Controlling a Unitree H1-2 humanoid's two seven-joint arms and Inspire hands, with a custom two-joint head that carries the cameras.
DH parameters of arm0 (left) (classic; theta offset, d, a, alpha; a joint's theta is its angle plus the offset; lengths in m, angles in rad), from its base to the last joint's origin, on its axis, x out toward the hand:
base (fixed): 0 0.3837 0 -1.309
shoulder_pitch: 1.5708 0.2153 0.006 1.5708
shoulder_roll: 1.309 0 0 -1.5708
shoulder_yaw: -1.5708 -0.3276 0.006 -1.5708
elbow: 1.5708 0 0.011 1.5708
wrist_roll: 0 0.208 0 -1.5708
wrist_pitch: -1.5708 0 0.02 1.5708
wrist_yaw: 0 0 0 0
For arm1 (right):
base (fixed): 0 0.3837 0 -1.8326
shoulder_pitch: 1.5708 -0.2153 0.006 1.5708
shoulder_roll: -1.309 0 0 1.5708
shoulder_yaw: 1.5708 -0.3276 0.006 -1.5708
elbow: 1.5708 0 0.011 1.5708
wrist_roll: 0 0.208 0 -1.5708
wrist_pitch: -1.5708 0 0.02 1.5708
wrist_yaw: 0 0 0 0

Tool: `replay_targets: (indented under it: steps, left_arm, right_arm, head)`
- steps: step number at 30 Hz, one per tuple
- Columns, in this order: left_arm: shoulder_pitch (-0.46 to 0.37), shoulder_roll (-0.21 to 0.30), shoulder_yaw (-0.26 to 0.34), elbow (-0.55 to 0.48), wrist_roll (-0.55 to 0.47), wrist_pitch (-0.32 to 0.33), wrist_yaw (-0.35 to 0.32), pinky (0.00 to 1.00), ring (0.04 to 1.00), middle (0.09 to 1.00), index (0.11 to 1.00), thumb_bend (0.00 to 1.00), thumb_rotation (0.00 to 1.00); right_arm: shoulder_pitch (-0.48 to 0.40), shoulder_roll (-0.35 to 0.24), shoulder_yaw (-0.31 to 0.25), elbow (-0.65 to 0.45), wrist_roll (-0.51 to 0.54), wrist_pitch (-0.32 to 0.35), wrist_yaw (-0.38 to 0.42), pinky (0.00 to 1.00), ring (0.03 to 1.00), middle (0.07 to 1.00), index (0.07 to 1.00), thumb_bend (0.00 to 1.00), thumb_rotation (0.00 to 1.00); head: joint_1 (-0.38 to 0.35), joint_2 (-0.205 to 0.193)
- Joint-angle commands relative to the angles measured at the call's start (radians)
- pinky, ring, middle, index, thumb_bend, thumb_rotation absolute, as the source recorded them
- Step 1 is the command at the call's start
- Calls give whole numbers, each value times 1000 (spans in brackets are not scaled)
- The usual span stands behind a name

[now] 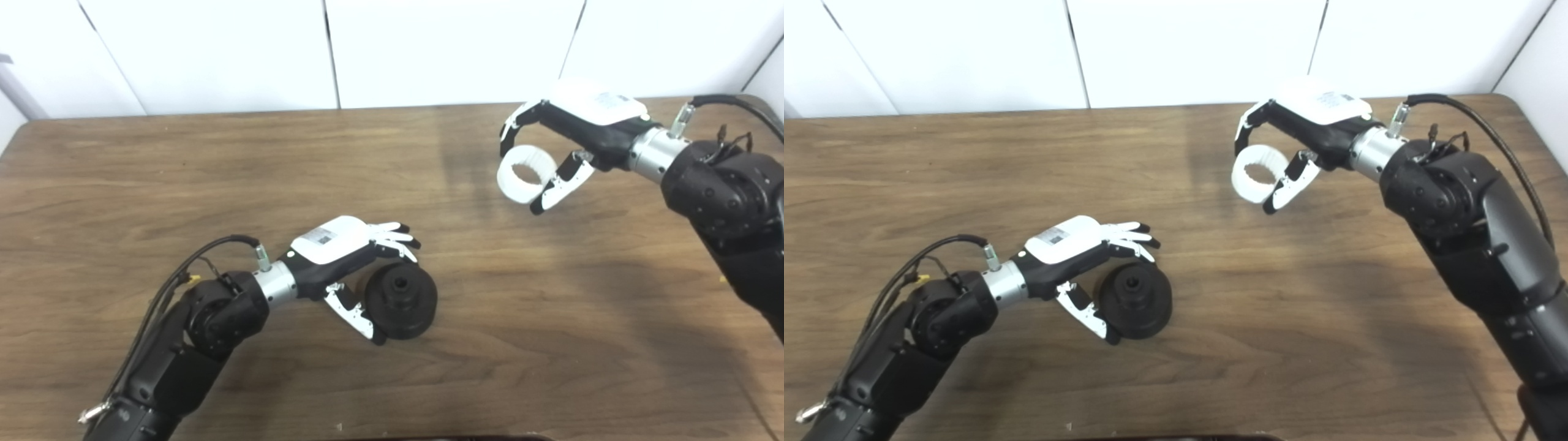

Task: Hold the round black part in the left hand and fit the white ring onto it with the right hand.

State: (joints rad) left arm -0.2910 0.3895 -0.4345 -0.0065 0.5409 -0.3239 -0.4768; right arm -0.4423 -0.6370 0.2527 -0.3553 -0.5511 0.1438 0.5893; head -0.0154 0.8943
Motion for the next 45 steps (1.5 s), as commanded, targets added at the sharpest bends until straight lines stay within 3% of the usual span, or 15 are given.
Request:
replay_targets:
  steps: [1,8,16,27,37,45]
  left_arm:
    - [-21,-12,-14,17,3,8,-9,887,960,893,488,519,82]
    - [-26,-21,-19,18,7,23,-16,897,965,895,488,519,82]
    - [-28,-22,-25,16,26,14,-1,871,957,890,488,519,82]
    - [-32,-25,-36,12,37,22,-2,874,956,892,488,518,83]
    - [-34,-31,-40,13,32,31,-2,878,957,888,488,519,82]
    - [-32,-33,-40,11,38,23,7,885,960,891,488,518,82]
  right_arm:
    - [-33,-7,-16,-54,18,-22,5,737,761,735,479,523,137]
    - [-24,29,-2,-135,25,20,63,729,776,741,480,523,140]
    - [-9,80,14,-180,43,6,89,720,769,733,479,522,140]
    - [6,142,84,-193,26,-51,96,726,757,731,479,520,146]
    - [36,197,106,-224,11,12,133,797,786,746,479,520,146]
    - [60,224,121,-204,-12,-5,126,793,783,747,480,520,145]
  head:
    - [-1,1]
    - [14,2]
    - [20,8]
    - [22,13]
    - [28,17]
    - [34,22]
